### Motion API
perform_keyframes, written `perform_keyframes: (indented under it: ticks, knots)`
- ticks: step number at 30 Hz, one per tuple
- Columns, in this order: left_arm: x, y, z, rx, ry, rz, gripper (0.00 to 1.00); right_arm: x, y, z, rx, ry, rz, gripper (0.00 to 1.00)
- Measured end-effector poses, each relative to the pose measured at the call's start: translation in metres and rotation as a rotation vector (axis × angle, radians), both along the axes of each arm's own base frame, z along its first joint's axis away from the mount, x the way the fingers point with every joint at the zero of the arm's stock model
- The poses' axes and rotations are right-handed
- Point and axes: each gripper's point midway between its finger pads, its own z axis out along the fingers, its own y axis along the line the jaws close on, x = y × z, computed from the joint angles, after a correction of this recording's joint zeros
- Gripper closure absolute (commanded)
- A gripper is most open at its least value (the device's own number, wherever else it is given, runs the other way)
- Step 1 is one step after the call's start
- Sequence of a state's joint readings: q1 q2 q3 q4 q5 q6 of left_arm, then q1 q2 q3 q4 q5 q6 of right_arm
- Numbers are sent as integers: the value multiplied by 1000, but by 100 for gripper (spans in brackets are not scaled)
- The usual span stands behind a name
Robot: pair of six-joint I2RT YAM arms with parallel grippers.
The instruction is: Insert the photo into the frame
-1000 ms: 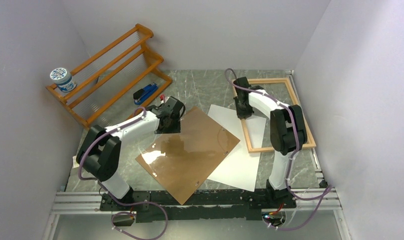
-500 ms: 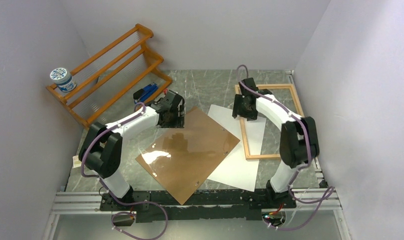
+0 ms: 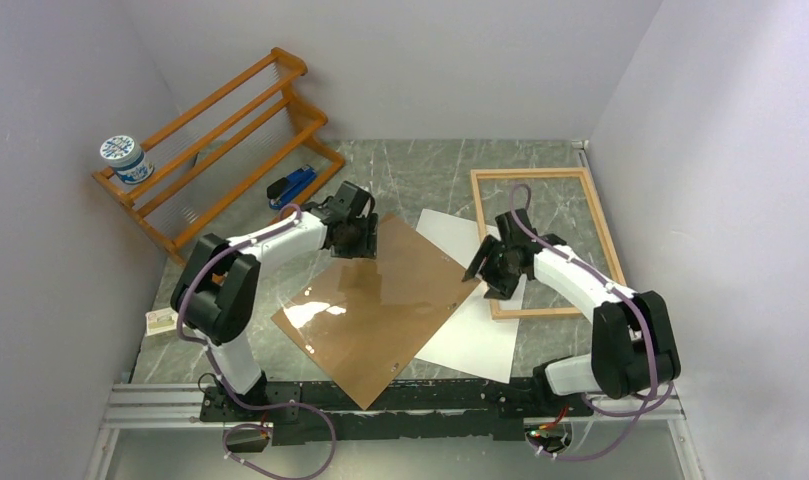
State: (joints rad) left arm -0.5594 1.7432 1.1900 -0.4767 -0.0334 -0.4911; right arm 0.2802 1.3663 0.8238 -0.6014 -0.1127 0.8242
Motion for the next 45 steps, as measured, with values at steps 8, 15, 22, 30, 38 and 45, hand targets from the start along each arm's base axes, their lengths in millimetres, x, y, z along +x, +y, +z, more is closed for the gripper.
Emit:
perform_keyframes:
  ticks: [8, 15, 22, 30, 38, 45]
  knots:
    - [11, 27, -16, 138, -28, 117, 38, -27, 6, -29, 65, 114, -106, 34]
    - [16, 37, -28, 190, -37, 141, 38, -20, 8, -43, 43, 126, -135, 34]
    - [23, 37, -40, 201, -15, 159, 38, 3, 27, -40, 139, 46, -115, 35]
    - [37, 64, -40, 202, 1, 245, 38, 43, 54, -37, 232, -14, -46, 37]
    - [45, 91, -39, 218, 9, 314, 38, 81, 90, -34, 275, -110, 87, 44]
    - [42, 95, -39, 222, 12, 319, 40, 106, 98, -36, 216, -170, 157, 63]
